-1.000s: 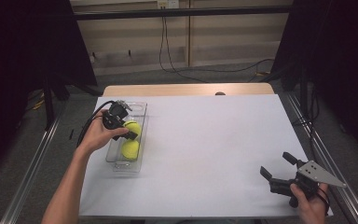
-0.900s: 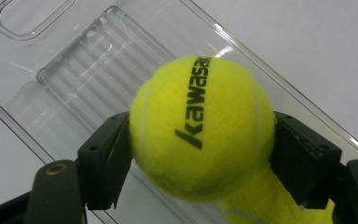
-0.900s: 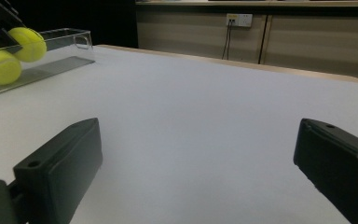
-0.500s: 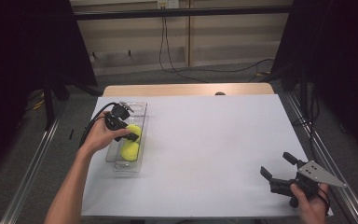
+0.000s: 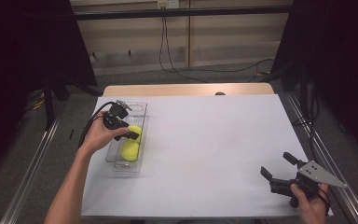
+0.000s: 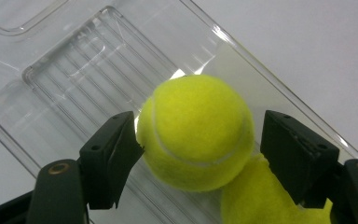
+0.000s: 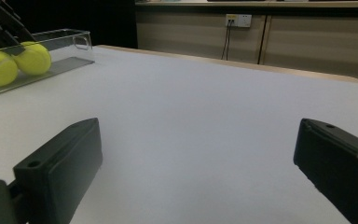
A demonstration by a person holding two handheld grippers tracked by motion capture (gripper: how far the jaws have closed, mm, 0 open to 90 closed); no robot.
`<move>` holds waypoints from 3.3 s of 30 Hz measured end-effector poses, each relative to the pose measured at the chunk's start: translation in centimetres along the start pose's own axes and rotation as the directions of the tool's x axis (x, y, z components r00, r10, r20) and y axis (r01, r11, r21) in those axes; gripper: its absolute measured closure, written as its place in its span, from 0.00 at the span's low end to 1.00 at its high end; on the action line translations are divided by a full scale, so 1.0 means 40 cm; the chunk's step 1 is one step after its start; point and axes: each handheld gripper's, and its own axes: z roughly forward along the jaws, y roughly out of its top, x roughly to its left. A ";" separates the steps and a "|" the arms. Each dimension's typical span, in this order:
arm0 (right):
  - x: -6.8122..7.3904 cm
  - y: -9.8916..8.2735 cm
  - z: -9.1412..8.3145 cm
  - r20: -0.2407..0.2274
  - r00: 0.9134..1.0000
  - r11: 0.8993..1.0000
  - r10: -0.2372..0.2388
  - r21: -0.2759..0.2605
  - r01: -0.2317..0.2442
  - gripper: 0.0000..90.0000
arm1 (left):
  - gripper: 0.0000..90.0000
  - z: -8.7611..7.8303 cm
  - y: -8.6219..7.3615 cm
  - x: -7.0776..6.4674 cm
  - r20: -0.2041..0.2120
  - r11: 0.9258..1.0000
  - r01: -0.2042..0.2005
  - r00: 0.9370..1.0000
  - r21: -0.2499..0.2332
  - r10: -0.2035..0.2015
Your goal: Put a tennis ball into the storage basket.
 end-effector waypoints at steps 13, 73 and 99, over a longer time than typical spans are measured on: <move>-0.006 -0.004 -0.002 0.004 1.000 1.000 0.013 0.002 -0.013 0.01 | 0.10 -0.030 0.004 -0.008 -0.041 0.991 -0.010 0.999 -0.135 0.005; 0.001 0.000 -0.010 0.008 1.000 1.000 -0.001 -0.002 0.001 0.01 | 0.04 -0.093 -0.310 -0.238 -0.096 0.665 0.058 0.976 -0.745 -0.193; 0.001 0.000 -0.016 0.022 1.000 1.000 0.001 -0.005 -0.001 0.01 | 0.03 -0.088 -0.464 -0.330 -0.120 0.620 0.082 0.953 -0.781 -0.278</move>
